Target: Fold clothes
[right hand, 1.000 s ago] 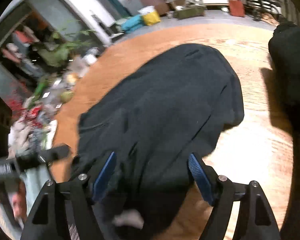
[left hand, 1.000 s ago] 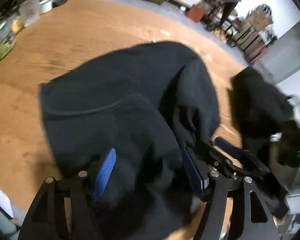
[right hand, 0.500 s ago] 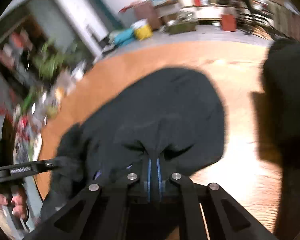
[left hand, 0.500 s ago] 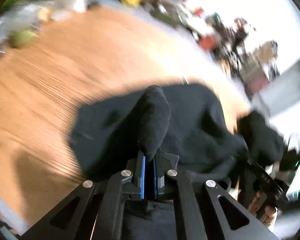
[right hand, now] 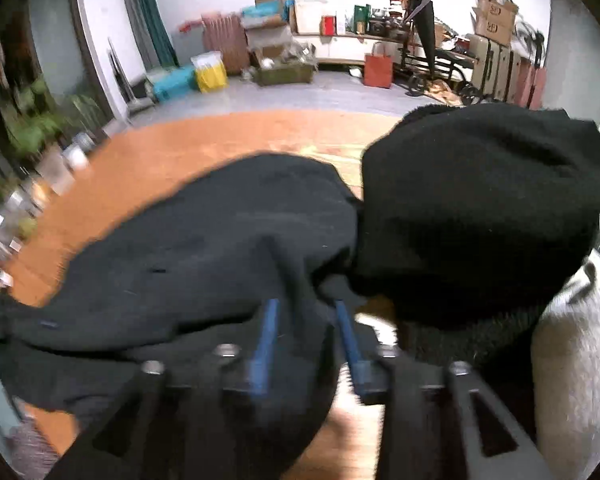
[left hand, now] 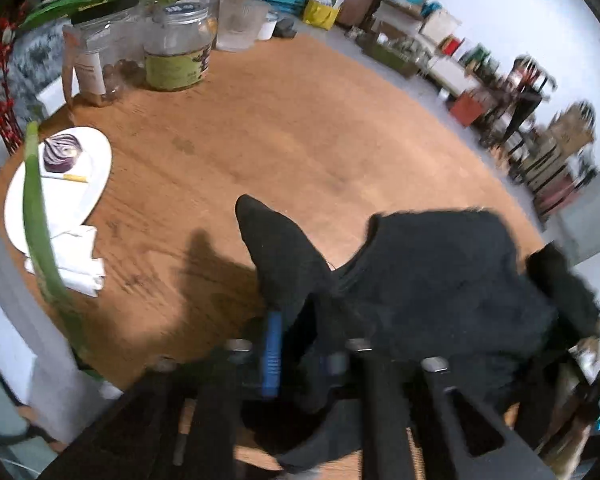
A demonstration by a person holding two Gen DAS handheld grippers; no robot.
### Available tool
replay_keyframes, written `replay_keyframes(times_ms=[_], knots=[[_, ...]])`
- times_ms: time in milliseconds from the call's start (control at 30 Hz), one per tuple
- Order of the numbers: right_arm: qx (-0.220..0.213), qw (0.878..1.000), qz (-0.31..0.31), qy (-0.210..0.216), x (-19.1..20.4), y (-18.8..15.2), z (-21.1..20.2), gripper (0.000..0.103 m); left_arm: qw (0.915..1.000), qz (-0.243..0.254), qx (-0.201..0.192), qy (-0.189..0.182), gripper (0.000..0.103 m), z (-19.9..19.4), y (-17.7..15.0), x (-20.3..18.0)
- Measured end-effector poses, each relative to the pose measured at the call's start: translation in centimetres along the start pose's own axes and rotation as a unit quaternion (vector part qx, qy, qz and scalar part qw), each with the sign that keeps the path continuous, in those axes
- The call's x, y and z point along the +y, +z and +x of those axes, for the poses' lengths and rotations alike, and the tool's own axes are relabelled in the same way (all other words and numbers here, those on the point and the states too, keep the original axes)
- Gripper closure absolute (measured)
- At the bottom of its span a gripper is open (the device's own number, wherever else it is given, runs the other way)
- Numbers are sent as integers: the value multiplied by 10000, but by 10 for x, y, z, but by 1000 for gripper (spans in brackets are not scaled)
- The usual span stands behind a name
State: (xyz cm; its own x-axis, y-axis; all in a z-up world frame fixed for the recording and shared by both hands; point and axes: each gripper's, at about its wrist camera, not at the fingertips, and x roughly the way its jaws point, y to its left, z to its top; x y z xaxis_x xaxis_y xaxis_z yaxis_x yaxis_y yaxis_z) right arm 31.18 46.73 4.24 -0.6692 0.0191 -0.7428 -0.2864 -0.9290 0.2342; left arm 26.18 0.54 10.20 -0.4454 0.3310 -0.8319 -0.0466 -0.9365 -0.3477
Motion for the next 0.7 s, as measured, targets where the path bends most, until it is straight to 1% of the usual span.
replay_keyframes(times_ms=[33, 67, 133, 233, 267, 333, 400, 467, 533, 600, 700], knots=[[14, 10000, -43, -1, 2, -3, -5, 51, 10000, 42, 8, -33, 27, -2, -2, -5], [28, 10000, -86, -2, 4, -6, -10, 45, 9999, 85, 15, -65, 26, -4, -3, -9], [57, 9998, -172, -4, 7, -13, -20, 41, 9998, 170, 30, -131, 26, -9, -6, -19], [475, 9968, -581, 286, 44, -43, -11, 40, 9993, 297, 53, -229, 26, -16, -11, -33], [624, 9947, -724, 390, 56, -53, -8, 40, 9992, 318, 155, -201, 26, -12, -16, -35], [882, 9894, -997, 580, 78, -76, 5, 41, 9982, 328, 502, -51, 26, 2, -31, -37], [1113, 9809, -1425, 721, 108, -97, 20, 42, 9958, 337, 848, 99, 26, 16, -46, -38], [1210, 9717, -1864, 798, 135, -117, 29, 43, 9919, 346, 1193, 249, 26, 30, -61, -40], [1283, 9617, -2212, 986, 157, -131, 43, 43, 9867, 354, 1536, 399, 26, 45, -76, -41], [1380, 9527, -2480, 1089, 175, -140, 52, 40, 9853, 120, 1662, 377, 26, 51, -77, -35], [1425, 9435, -2834, 957, 191, -146, 64, 40, 9831, -272, 1786, 302, 26, 57, -74, -25]])
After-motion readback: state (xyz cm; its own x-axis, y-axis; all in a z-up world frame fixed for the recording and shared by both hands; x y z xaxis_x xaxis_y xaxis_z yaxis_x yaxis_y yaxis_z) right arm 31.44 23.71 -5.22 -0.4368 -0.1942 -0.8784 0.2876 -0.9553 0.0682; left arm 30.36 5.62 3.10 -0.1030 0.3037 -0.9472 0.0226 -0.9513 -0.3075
